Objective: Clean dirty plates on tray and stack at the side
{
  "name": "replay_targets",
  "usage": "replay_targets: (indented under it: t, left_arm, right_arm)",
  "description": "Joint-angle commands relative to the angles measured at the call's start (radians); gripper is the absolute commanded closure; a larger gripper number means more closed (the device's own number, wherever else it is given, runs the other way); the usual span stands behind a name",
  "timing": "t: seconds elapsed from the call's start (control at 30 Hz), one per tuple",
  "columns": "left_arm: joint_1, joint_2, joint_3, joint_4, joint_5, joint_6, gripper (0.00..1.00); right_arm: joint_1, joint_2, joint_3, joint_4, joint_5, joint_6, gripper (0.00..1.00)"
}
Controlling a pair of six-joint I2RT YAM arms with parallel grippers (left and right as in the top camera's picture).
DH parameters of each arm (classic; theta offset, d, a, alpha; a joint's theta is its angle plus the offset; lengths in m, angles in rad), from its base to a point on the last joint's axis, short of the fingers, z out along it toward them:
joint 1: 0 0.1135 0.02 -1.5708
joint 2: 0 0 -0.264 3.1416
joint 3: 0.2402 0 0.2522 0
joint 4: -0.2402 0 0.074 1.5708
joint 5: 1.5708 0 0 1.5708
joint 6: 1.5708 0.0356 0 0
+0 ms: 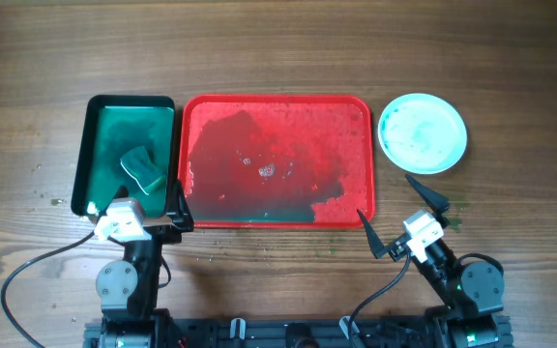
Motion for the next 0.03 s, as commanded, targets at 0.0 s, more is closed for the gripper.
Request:
replay_targets:
  t: [0.0]
  left_arm:
    - [0.005, -0.007, -0.006, 0.0, 0.012, -0.009, 0.0]
  right_arm:
    - [-0.003, -0.008, -0.002, 0.003, -0.015, -0.005, 0.0]
